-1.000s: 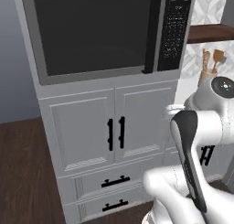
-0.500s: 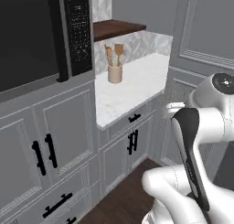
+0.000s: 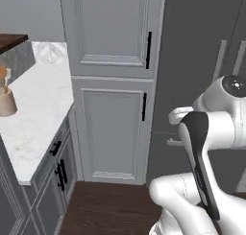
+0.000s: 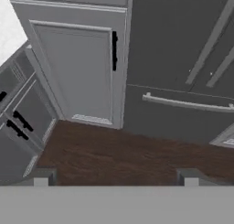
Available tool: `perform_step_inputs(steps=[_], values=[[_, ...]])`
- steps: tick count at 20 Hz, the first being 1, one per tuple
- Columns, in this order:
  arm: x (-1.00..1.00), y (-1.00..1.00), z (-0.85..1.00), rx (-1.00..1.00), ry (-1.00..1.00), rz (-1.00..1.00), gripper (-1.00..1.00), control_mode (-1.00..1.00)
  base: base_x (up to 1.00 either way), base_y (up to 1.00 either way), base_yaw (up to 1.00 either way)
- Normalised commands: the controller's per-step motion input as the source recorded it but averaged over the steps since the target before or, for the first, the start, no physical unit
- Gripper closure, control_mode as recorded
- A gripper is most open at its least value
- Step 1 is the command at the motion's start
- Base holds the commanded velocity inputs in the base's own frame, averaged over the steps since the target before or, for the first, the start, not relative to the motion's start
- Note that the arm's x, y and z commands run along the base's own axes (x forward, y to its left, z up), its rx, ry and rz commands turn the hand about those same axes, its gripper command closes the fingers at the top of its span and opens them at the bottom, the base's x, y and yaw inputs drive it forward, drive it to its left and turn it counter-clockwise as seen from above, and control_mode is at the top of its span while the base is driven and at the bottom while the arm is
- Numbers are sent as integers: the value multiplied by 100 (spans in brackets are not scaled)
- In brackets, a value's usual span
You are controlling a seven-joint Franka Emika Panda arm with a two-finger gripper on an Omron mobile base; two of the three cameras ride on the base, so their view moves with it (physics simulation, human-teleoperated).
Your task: Navigate to the electric kettle.
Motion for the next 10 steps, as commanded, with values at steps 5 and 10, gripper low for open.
perform_step_inputs(steps=[5, 10], values=[[0, 0, 0, 0, 0, 0, -100, 100, 0, -31, -92], [0, 0, 0, 0, 0, 0, -100, 100, 0, -40, -89]])
